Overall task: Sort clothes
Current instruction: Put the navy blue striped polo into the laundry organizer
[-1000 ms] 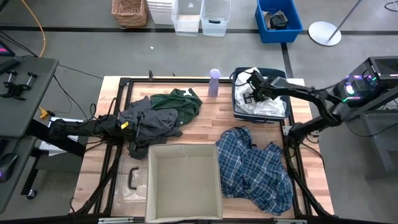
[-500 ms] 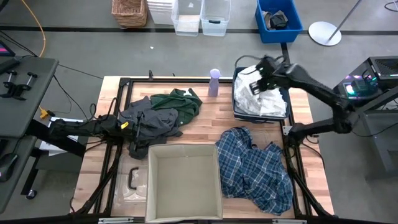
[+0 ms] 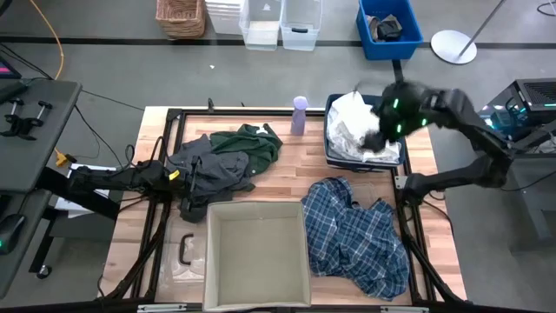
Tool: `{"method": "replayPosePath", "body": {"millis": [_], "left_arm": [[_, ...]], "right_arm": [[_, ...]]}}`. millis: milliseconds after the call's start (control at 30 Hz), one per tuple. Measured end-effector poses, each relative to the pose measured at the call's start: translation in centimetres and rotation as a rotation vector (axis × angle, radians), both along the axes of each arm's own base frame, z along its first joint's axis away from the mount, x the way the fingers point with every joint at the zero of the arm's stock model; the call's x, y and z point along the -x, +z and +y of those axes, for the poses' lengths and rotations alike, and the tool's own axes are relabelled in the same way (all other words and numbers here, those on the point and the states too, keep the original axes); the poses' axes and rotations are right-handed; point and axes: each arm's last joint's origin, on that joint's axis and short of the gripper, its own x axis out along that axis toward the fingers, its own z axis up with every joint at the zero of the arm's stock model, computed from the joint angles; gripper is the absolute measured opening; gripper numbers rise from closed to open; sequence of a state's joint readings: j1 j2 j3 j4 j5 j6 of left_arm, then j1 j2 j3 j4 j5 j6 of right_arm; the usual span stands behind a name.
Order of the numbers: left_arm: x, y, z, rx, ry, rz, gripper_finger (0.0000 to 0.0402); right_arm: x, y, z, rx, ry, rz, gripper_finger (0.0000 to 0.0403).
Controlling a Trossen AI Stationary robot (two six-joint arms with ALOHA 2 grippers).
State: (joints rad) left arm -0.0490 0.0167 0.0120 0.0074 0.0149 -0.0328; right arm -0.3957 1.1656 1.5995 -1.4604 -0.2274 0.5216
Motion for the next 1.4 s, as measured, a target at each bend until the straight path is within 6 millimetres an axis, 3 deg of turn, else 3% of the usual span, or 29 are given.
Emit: {"method": "replayPosePath", "body": {"millis": [200, 433, 600, 767, 1033, 1400], "left_arm": [[0.0, 0.0, 0.0, 0.0, 0.0, 0.001, 0.0235], [0.0, 0.0, 0.0, 0.0, 0.0, 0.001, 0.0235], [0.0, 0.0, 0.0, 0.0, 0.0, 0.0, 0.0235], [0.0, 0.0, 0.0, 0.0, 0.0, 0.0, 0.0235], [0.0, 0.0, 0.0, 0.0, 0.0, 0.0, 0.0235], [0.0, 0.0, 0.0, 0.0, 0.0, 0.001, 0.0235]], "right_arm": [[-1.5, -4.2, 6.5, -0.01, 0.216, 0.191, 0.0283], [-4.0, -10.0, 13.9, -0.004, 0.356, 0.189, 0.0283], [-5.5, -13.4, 17.7, 0.081, 0.447, 0.31, 0.0284], [-7.6, -15.9, 19.4, 0.248, 0.531, 0.383, 0.0285], [-9.7, -19.2, 20.0, 0.442, 0.615, 0.483, 0.0285], [-13.2, -25.4, 20.8, 0.351, 0.735, 0.583, 0.0285]]}}
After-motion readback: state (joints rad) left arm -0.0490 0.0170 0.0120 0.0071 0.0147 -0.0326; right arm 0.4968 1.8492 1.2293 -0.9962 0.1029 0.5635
